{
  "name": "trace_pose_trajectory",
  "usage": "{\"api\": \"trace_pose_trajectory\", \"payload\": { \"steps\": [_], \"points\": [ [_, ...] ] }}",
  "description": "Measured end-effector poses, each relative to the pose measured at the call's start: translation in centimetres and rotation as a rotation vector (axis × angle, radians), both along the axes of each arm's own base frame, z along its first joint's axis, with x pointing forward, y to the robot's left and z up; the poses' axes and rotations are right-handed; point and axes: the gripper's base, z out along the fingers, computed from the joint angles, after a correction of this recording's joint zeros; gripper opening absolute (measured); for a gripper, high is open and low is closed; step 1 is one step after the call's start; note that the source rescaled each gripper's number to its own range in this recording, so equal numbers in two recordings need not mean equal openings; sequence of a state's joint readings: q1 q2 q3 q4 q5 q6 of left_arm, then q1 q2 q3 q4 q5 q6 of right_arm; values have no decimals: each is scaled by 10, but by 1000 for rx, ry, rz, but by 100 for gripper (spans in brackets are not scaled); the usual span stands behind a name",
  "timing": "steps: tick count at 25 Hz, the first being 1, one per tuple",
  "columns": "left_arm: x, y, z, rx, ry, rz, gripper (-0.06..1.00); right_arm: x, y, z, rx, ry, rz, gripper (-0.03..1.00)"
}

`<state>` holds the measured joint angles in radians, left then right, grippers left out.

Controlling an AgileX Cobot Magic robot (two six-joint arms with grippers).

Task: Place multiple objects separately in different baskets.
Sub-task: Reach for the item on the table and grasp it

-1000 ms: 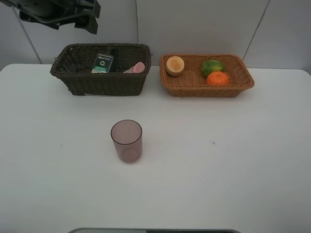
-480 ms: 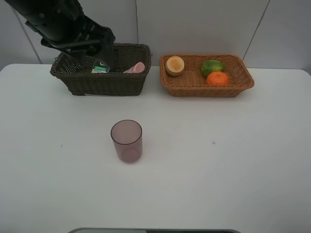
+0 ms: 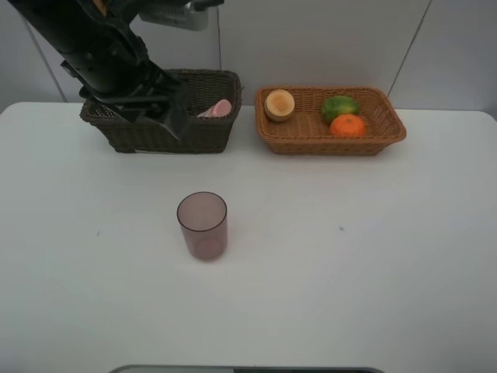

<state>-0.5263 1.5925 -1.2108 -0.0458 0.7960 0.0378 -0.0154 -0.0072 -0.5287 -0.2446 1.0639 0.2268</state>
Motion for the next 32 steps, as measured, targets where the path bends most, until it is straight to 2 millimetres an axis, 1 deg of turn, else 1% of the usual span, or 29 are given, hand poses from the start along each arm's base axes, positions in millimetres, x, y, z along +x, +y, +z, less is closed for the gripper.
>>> {"api": "trace_pose_trajectory", "payload": {
  "steps": [3,7,10,15,21,24,32],
  "points": [
    [-5,-8,-5,24,19,-46,98,0,0,0,0,0,0,91],
    [-12,-26,-21,72,77,-128,98,0,0,0,0,0,0,91],
    [-13,-32,-32,103,115,-171,98,0,0,0,0,0,0,91],
    [-16,-30,-48,141,148,-231,98,0,0,0,0,0,0,91],
    [-21,-26,-79,161,168,-251,98,0,0,0,0,0,0,91],
    [-19,-27,-92,171,184,-254,98,0,0,0,0,0,0,91],
    [-15,-34,-109,169,173,-262,98,0,0,0,0,0,0,91]
  ]
}}
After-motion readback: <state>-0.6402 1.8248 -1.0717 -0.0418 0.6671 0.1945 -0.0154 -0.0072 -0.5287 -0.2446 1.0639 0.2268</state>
